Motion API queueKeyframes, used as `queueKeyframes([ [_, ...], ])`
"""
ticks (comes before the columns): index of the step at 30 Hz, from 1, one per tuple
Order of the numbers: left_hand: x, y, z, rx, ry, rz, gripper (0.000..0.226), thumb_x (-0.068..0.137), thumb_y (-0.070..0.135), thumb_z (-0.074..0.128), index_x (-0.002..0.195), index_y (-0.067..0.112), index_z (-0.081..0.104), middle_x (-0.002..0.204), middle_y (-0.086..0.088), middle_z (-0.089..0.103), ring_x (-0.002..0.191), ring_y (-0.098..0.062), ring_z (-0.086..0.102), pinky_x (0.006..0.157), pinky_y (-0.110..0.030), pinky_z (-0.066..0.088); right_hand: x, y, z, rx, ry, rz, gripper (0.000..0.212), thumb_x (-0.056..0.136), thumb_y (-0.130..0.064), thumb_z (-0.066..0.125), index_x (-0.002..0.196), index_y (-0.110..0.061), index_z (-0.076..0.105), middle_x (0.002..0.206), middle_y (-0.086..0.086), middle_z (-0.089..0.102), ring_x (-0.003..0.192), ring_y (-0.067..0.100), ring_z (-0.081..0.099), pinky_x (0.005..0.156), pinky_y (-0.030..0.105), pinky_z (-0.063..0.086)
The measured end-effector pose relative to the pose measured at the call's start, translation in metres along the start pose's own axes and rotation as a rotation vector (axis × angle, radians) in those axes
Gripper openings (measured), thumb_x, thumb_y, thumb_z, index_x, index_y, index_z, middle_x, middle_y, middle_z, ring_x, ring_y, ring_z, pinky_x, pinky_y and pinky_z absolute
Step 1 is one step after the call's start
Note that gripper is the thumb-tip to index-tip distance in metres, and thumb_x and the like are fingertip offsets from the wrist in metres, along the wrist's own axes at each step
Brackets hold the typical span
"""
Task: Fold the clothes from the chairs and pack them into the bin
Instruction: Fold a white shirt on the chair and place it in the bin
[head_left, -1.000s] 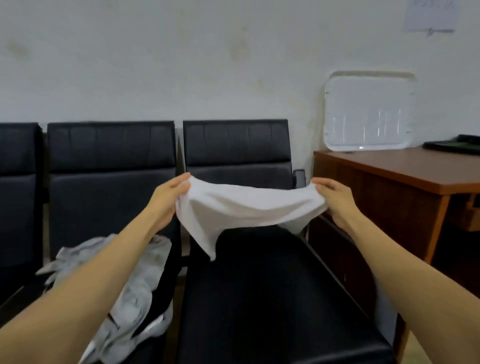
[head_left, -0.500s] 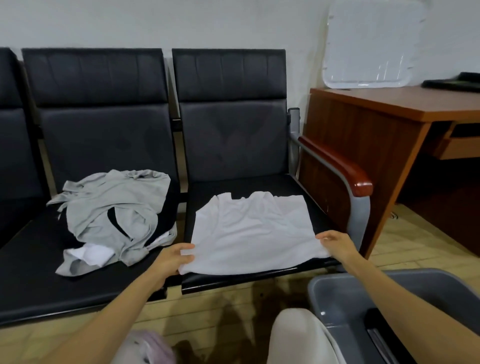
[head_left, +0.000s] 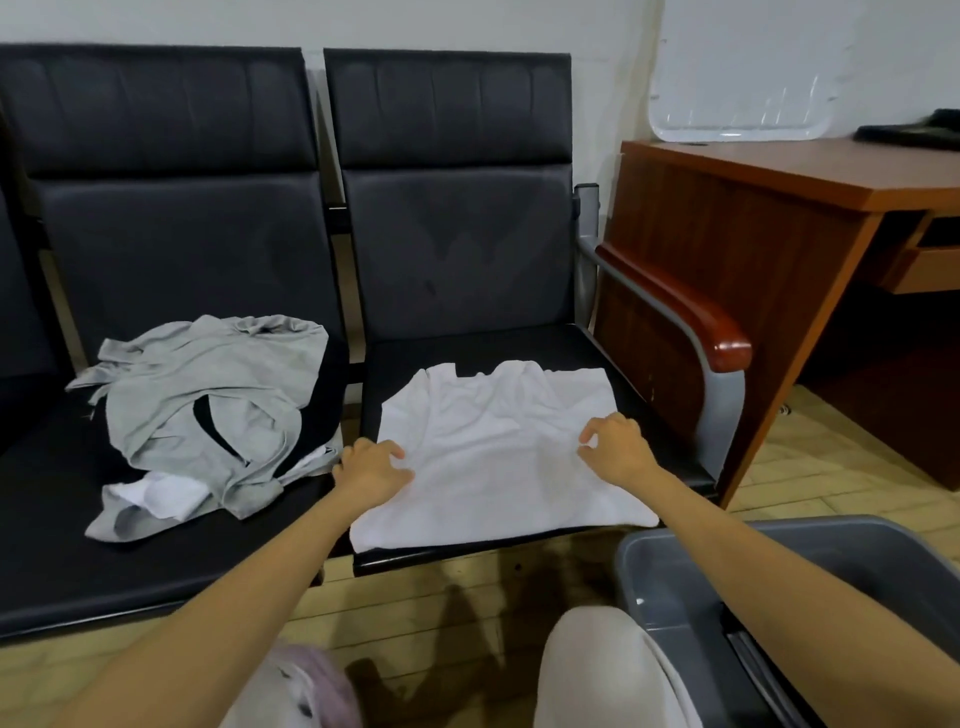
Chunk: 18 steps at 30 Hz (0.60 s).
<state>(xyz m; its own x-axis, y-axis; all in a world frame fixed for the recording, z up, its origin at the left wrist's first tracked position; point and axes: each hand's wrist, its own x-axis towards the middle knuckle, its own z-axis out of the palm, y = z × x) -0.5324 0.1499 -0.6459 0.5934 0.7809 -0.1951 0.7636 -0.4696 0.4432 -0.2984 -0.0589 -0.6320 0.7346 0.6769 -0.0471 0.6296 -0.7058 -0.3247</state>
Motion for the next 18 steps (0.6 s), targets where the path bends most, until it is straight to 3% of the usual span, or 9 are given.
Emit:
queueKeyframes([
  [3, 0.047, 0.008, -0.003, -0.132, 0.003, 0.046, 0.038, 0.094, 0.023, 0.058, 0.13, 0.01, 0.054, 0.14, -0.015, 0.042, 0.125, -0.031, 0.046, 0.102, -0.037, 0.041, 0.035, -0.019, 0.011, 0.133, -0.046, 0.005, 0.031, 0.096, -0.029, 0.054, 0.123, -0.013, 0.053, 0.13, 0.011, 0.046, 0.118, 0.028, 0.046, 0.098, 0.034, 0.041],
  [8, 0.13, 0.022, -0.006, -0.082, 0.082, 0.045, 0.045, 0.098, 0.009, 0.046, 0.142, 0.001, 0.039, 0.144, -0.021, 0.035, 0.13, -0.035, 0.039, 0.105, -0.035, 0.034, 0.105, -0.035, 0.032, 0.203, 0.004, 0.069, 0.045, 0.099, -0.034, 0.048, 0.139, -0.017, 0.039, 0.139, 0.01, 0.043, 0.127, 0.028, 0.039, 0.102, 0.038, 0.036],
  [11, 0.174, 0.025, -0.005, 0.01, 0.137, -0.005, 0.05, 0.099, 0.019, 0.048, 0.145, 0.006, 0.034, 0.146, -0.017, 0.033, 0.133, -0.035, 0.031, 0.105, -0.036, 0.03, 0.143, -0.035, 0.048, 0.176, 0.007, 0.076, 0.058, 0.099, -0.045, 0.041, 0.149, -0.02, 0.024, 0.149, 0.007, 0.034, 0.135, 0.027, 0.03, 0.107, 0.042, 0.03],
  [13, 0.194, 0.023, -0.001, 0.066, 0.071, -0.024, 0.054, 0.096, 0.034, 0.053, 0.144, 0.014, 0.037, 0.147, -0.011, 0.032, 0.134, -0.034, 0.025, 0.106, -0.038, 0.029, 0.167, -0.031, 0.061, 0.182, 0.018, 0.11, 0.064, 0.098, -0.052, 0.037, 0.151, -0.021, 0.019, 0.152, 0.006, 0.031, 0.139, 0.026, 0.027, 0.111, 0.044, 0.023],
  [15, 0.207, 0.02, 0.002, 0.057, 0.015, -0.024, 0.042, 0.09, 0.043, 0.059, 0.126, 0.023, 0.053, 0.14, -0.002, 0.035, 0.133, -0.029, 0.023, 0.107, -0.039, 0.024, 0.186, -0.026, 0.072, 0.211, 0.071, 0.159, 0.067, 0.097, -0.055, 0.034, 0.151, -0.017, 0.021, 0.153, 0.007, 0.031, 0.141, 0.025, 0.026, 0.116, 0.043, 0.016],
  [16, 0.212, 0.018, 0.004, 0.021, 0.02, -0.01, 0.028, 0.087, 0.044, 0.063, 0.108, 0.025, 0.06, 0.13, 0.004, 0.04, 0.13, -0.026, 0.027, 0.105, -0.039, 0.024, 0.194, -0.025, 0.075, 0.226, 0.101, 0.171, 0.068, 0.097, -0.056, 0.034, 0.15, -0.015, 0.023, 0.153, 0.007, 0.032, 0.142, 0.024, 0.026, 0.117, 0.042, 0.014],
  [17, 0.214, 0.016, 0.004, -0.037, 0.046, 0.009, 0.017, 0.084, 0.04, 0.066, 0.087, 0.025, 0.06, 0.112, 0.009, 0.046, 0.12, -0.023, 0.037, 0.1, -0.038, 0.027, 0.2, -0.024, 0.077, 0.233, 0.126, 0.166, 0.069, 0.097, -0.056, 0.035, 0.15, -0.014, 0.025, 0.153, 0.007, 0.033, 0.141, 0.023, 0.027, 0.117, 0.041, 0.013],
  [18, 0.216, 0.013, 0.005, -0.131, 0.094, 0.034, 0.021, 0.082, 0.032, 0.069, 0.07, 0.023, 0.053, 0.092, 0.011, 0.049, 0.103, -0.021, 0.046, 0.091, -0.037, 0.031, 0.205, -0.022, 0.079, 0.228, 0.14, 0.138, 0.069, 0.096, -0.057, 0.036, 0.149, -0.014, 0.027, 0.152, 0.006, 0.034, 0.141, 0.023, 0.028, 0.117, 0.041, 0.014],
])
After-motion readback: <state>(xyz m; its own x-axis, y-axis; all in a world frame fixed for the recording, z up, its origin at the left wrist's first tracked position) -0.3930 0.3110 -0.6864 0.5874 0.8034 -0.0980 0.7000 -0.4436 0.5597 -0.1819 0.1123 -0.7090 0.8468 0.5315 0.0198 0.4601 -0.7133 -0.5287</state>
